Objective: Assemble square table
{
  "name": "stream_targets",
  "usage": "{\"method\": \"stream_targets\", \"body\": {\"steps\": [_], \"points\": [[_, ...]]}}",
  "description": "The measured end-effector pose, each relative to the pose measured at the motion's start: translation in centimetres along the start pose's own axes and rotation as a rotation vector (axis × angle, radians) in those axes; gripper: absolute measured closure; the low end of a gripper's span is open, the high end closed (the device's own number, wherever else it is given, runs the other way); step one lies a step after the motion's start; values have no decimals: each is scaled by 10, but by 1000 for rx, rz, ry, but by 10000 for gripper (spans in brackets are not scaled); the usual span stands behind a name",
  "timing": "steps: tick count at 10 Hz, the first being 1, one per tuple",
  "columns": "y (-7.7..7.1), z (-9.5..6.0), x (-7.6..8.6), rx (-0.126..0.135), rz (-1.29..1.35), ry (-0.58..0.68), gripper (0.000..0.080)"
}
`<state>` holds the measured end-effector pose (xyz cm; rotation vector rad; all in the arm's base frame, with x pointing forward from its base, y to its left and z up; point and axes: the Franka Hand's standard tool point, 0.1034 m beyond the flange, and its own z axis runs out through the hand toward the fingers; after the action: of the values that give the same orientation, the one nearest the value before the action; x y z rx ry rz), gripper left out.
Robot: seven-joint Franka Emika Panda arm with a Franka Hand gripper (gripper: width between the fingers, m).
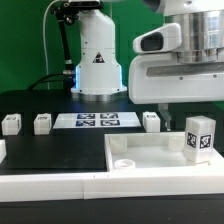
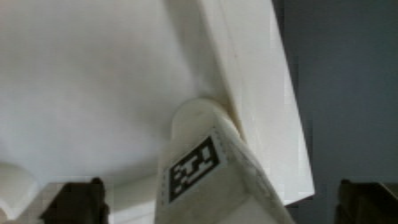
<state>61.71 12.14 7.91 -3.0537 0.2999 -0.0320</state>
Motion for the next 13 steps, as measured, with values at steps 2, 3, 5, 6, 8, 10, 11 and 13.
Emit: {"method": "stream_targets", "body": {"steps": [2,3,5,6,8,10,11,13], "points": [[1,-1,1,-21,-155,2,150],[1,-1,2,-26,-225,3,150],[1,-2,5,-32,-374,27,150],[1,-1,5,-33,-387,27,150],[1,-1,5,-33,-387,27,415],[1,-1,5,-32,-381,27,509],[1,-1,5,-32,-368,27,509],[1,-1,5,-31,-324,28,509]]}}
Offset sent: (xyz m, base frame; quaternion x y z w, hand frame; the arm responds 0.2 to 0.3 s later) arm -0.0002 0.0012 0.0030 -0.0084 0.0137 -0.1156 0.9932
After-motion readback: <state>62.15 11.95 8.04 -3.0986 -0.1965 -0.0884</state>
